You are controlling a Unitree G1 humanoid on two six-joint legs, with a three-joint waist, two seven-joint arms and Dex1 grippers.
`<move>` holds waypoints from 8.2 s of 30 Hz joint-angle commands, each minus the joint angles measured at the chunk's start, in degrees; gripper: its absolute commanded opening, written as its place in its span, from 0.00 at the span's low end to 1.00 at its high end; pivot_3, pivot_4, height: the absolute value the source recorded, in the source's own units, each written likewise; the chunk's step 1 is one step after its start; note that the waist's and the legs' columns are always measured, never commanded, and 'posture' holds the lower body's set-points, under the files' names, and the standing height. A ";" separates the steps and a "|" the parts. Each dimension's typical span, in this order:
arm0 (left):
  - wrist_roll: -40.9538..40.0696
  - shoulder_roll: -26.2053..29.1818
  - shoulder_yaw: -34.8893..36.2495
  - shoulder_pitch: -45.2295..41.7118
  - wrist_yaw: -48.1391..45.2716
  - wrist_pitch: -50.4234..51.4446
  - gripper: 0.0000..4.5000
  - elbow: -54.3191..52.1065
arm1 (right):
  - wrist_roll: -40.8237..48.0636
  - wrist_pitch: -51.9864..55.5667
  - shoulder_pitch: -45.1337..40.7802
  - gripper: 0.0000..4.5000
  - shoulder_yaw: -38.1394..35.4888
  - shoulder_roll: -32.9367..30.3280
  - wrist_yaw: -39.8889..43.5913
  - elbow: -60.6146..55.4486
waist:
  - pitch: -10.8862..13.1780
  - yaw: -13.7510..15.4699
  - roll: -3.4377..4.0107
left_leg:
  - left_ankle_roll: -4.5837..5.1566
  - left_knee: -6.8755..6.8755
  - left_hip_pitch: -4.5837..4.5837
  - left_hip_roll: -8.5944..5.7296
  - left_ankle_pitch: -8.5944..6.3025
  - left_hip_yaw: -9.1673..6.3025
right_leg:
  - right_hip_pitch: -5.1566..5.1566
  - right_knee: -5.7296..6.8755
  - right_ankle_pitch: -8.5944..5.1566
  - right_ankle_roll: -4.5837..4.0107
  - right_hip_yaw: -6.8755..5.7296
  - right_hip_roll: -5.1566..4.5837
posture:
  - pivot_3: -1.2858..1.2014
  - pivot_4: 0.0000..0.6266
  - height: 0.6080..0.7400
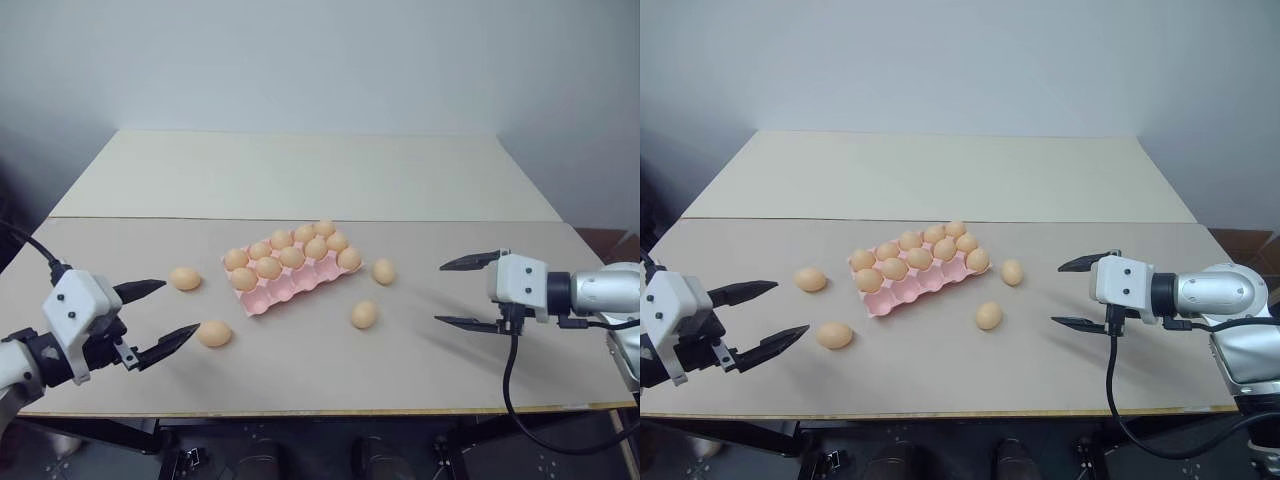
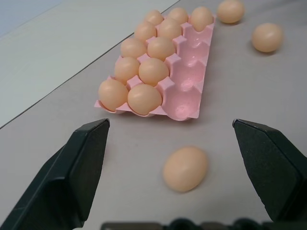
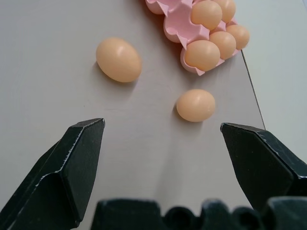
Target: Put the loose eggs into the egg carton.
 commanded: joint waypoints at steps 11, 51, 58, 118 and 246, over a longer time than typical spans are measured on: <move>-0.46 0.40 0.67 -1.65 1.48 -0.69 1.00 -0.67 | 0.85 0.63 -0.26 1.00 -1.49 -1.52 0.90 -1.12 | 0.00 -0.02 0.00 | 0.00 0.00 -0.01 0.00 0.00 0.01 | 0.00 -0.01 0.00 0.00 0.00 0.00 | 0.52 0.24 1.00; -1.99 3.60 -9.41 -8.01 -3.89 -1.27 1.00 1.88 | -15.71 2.09 -27.37 1.00 16.60 26.46 -17.43 35.20 | 0.00 -1.62 0.01 | 0.02 -0.03 -0.06 -0.01 0.01 0.03 | -0.06 0.01 0.11 -0.06 0.07 0.07 | 0.52 0.24 1.00; -1.41 3.14 -8.97 -6.58 -3.91 -1.69 1.00 1.21 | -17.41 -0.44 -29.51 0.91 16.99 28.01 -17.92 41.41 | 0.01 -1.62 0.01 | 0.02 -0.04 -0.05 -0.01 0.01 0.02 | -0.05 0.01 0.11 -0.06 0.06 0.07 | 0.52 0.24 1.00; -0.91 4.68 -9.07 -6.93 -5.07 -1.63 1.00 2.59 | -6.43 13.75 -11.10 0.99 10.89 18.82 -10.92 -5.99 | 0.03 -0.95 0.04 | 0.00 -0.44 -0.12 -0.03 0.00 0.06 | -0.15 -0.23 0.33 -0.14 -0.01 0.01 | 0.52 0.24 1.00; -3.82 -4.59 12.22 16.66 -9.98 -0.60 1.00 2.61 | -7.94 17.36 -1.28 0.99 13.56 18.12 -16.30 -20.27 | -0.05 -1.30 -0.10 | -0.40 -0.54 0.20 0.03 -0.22 0.03 | -0.12 -0.08 -0.05 -0.18 0.01 0.05 | 0.52 0.24 1.00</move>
